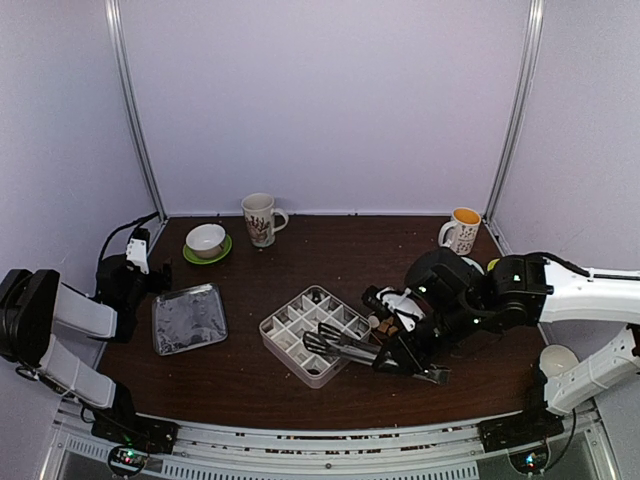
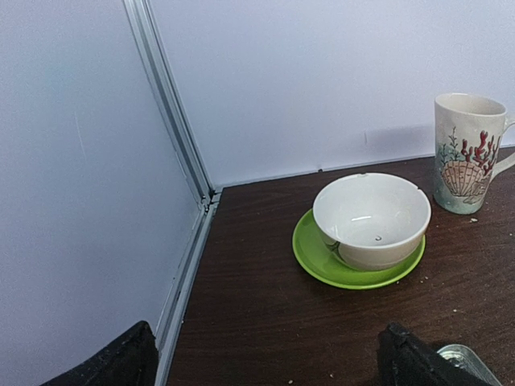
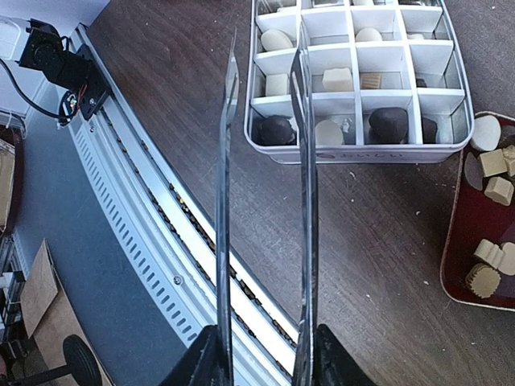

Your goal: Pack the chocolate

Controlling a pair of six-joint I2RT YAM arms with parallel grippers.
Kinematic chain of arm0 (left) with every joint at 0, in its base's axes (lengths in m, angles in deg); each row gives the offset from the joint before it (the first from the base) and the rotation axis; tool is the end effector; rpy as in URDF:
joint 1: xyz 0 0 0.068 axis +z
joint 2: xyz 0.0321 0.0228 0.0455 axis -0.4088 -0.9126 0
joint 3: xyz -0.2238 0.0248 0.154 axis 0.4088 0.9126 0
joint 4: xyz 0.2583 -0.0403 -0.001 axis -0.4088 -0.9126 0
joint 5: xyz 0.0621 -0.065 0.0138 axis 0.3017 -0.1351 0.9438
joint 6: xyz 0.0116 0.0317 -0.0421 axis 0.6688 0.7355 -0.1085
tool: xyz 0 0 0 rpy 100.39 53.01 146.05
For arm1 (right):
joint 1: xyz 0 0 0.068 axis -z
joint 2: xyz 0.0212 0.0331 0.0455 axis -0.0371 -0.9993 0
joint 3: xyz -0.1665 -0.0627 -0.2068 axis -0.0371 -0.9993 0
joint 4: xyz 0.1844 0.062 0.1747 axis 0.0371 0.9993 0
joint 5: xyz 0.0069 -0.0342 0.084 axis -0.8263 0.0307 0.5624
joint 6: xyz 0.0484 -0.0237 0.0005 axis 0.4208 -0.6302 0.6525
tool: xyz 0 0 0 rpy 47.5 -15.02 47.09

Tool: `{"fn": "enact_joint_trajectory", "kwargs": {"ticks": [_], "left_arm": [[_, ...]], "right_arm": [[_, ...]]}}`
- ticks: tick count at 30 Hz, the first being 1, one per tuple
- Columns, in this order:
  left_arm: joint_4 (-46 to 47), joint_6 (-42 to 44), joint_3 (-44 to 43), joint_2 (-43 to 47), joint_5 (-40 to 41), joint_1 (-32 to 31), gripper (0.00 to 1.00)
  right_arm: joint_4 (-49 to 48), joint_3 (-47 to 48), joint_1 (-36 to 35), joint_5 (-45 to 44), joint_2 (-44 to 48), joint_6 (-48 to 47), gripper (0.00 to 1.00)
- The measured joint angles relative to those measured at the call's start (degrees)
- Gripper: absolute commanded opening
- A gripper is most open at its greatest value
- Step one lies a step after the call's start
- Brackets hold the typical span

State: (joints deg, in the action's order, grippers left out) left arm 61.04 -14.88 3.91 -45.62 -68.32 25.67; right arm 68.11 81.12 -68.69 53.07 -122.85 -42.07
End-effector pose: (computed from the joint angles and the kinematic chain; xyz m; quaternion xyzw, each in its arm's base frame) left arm 0.2515 0.0083 0.1671 -0.0026 0.7535 0.0446 0.6560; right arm 0.0914 0.2340 0.2850 -0.3662 0.8698 0.3077 0.1209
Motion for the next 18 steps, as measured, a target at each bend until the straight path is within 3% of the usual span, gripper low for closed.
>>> {"fn": "enact_joint_trajectory", "kwargs": {"ticks": [9,18], "left_arm": [[0.0,0.0,0.0,0.0,0.0,0.0,0.98],[0.0,0.0,0.0,0.0,0.0,0.0,0.98]], "right_arm": [[0.3,-0.9,0.0,-4.4,3.0,0.8,0.36],[3.3,-4.4,2.8,-16.3,8.4,4.9,0.36]]}}
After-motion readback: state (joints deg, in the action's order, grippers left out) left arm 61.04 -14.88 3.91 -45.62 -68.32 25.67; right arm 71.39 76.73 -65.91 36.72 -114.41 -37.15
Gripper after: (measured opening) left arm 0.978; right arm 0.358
